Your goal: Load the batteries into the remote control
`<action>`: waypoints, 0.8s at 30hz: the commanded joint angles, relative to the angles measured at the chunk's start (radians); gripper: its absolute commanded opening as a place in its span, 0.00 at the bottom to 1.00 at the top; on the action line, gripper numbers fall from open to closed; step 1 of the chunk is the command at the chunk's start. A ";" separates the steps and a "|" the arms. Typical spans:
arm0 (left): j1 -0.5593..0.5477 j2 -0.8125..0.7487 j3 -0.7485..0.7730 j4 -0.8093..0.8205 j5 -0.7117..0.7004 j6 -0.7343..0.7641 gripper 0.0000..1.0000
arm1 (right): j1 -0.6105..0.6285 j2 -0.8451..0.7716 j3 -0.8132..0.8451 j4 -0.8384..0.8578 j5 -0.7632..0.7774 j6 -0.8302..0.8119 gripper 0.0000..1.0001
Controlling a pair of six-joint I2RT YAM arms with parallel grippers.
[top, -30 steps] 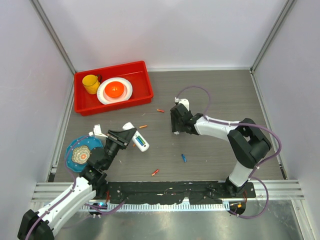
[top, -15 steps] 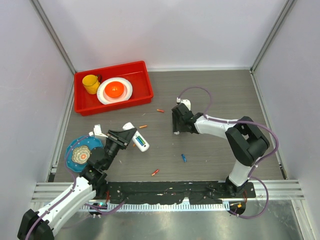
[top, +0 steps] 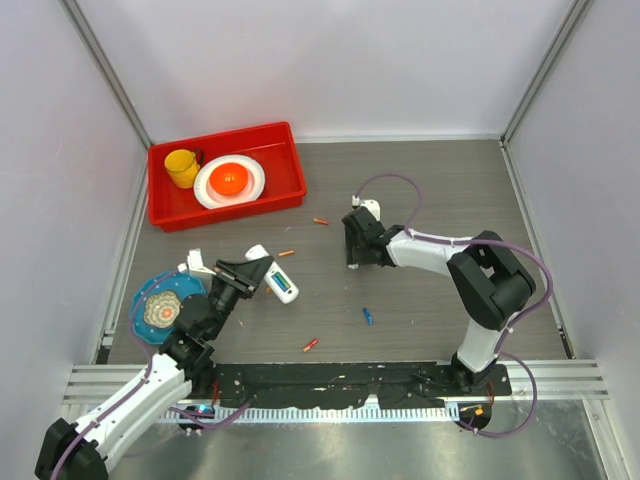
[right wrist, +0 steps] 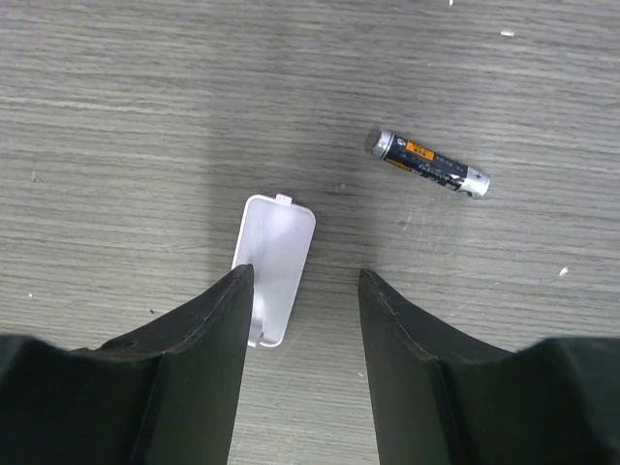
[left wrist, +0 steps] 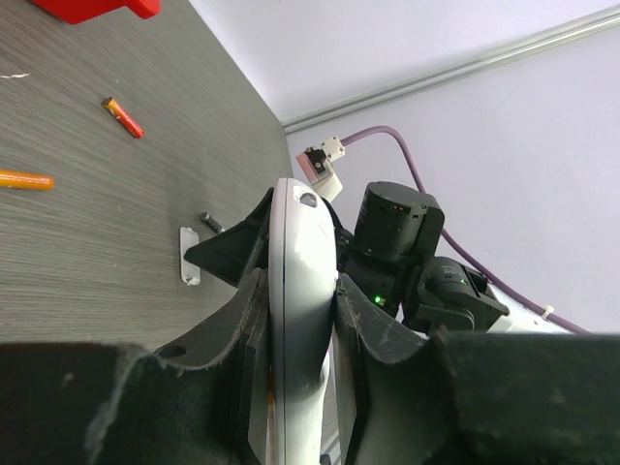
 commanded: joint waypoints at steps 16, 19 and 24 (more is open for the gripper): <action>0.005 -0.016 -0.038 0.064 0.008 -0.005 0.00 | 0.003 0.110 0.073 -0.098 0.009 -0.016 0.48; 0.005 -0.025 -0.038 0.064 0.008 -0.008 0.00 | 0.008 0.116 0.079 -0.104 0.008 -0.014 0.43; 0.005 -0.036 -0.061 0.057 0.005 -0.011 0.00 | 0.013 0.123 0.087 -0.108 0.008 -0.011 0.38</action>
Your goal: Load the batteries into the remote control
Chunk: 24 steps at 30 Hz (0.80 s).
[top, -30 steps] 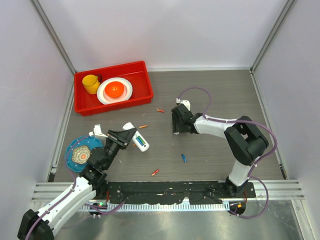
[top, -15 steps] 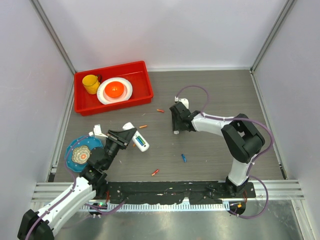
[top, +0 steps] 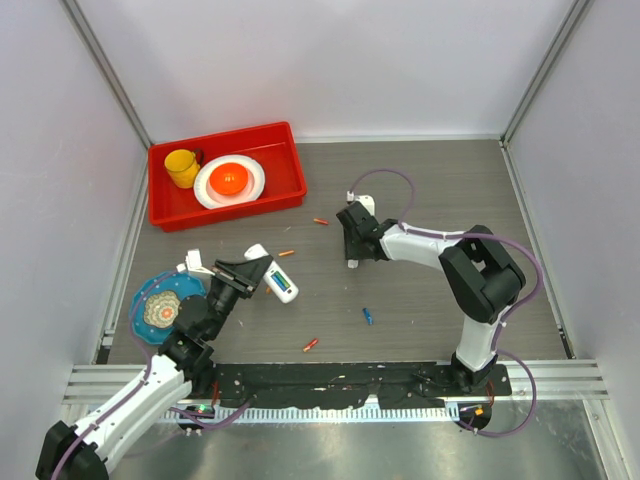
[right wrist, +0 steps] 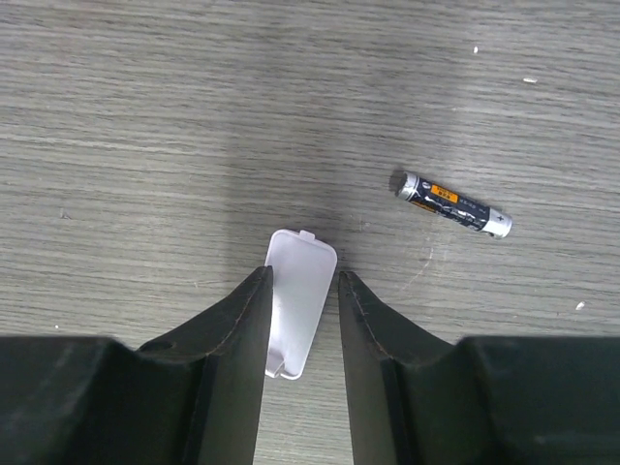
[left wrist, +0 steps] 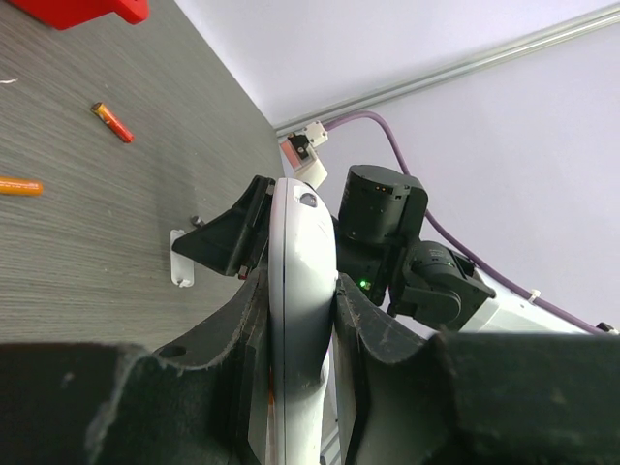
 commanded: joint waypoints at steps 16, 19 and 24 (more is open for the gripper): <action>0.005 -0.039 -0.069 0.046 0.010 -0.016 0.00 | 0.027 0.062 0.001 -0.097 0.015 0.017 0.17; 0.005 -0.039 -0.067 0.046 0.008 -0.014 0.00 | 0.025 0.059 0.003 -0.105 0.019 0.020 0.11; 0.005 -0.031 -0.064 0.048 0.008 -0.013 0.00 | 0.030 0.049 0.011 -0.120 0.024 0.026 0.01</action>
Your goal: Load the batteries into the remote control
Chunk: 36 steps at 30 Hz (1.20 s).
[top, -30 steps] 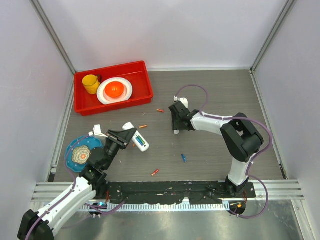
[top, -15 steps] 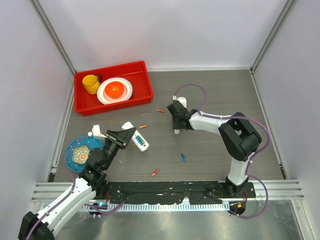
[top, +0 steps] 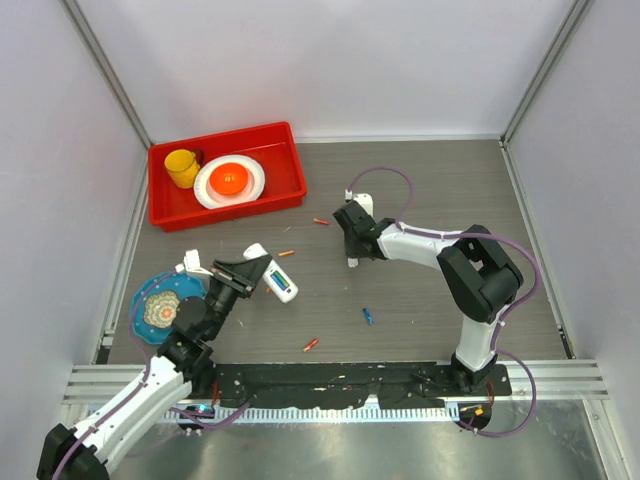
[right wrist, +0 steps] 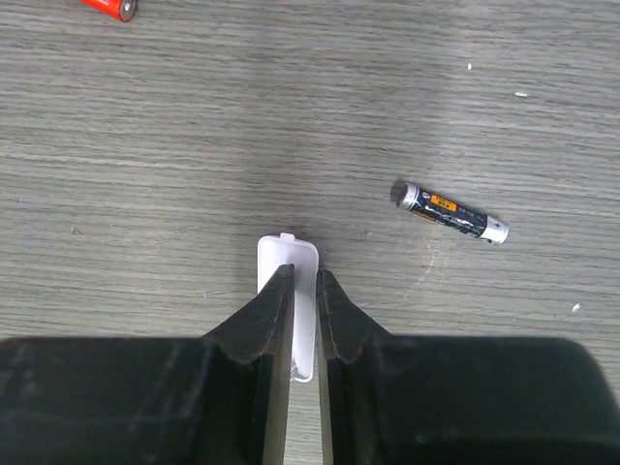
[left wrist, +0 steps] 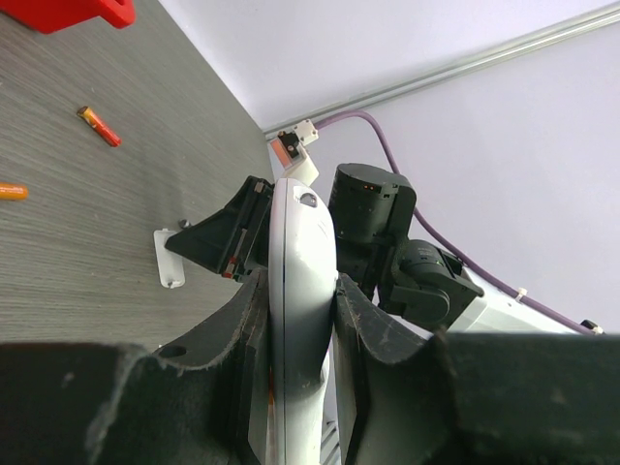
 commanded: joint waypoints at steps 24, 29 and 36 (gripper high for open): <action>0.005 -0.005 -0.047 0.049 0.008 0.007 0.00 | 0.022 -0.082 0.133 -0.444 0.383 -0.129 0.01; 0.005 0.003 -0.058 0.079 0.014 -0.003 0.00 | 0.040 -0.001 0.174 -0.540 0.595 -0.137 0.01; 0.005 -0.038 -0.064 0.056 0.025 -0.013 0.00 | 0.088 0.162 0.250 -0.592 0.674 -0.120 0.01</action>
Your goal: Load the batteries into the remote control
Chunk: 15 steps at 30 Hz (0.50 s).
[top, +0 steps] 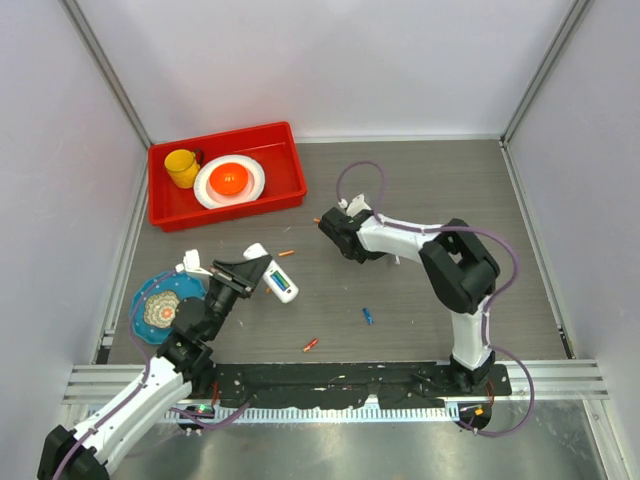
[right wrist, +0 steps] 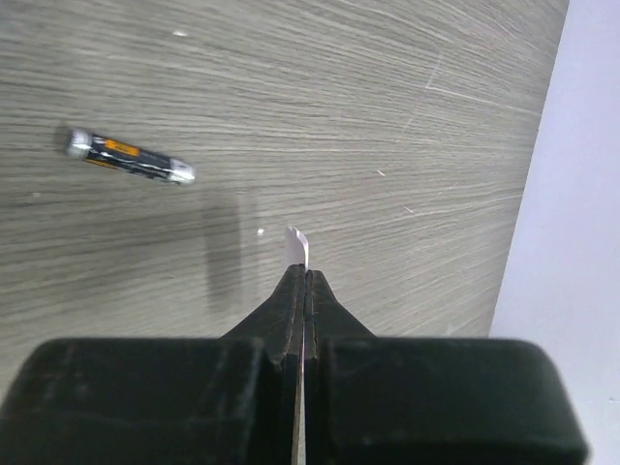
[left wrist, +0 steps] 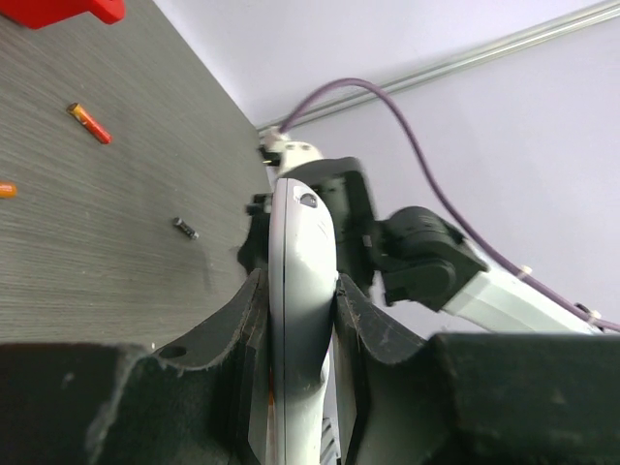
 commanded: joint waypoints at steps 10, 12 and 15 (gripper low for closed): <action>0.003 -0.101 -0.064 0.001 0.017 -0.002 0.00 | 0.074 0.192 0.129 -0.068 0.049 0.004 0.01; 0.005 -0.104 -0.066 -0.001 0.017 -0.003 0.00 | 0.082 0.191 0.129 -0.057 0.032 0.002 0.10; 0.003 -0.107 -0.067 -0.002 0.022 -0.002 0.00 | 0.085 0.182 0.128 -0.048 -0.005 0.007 0.26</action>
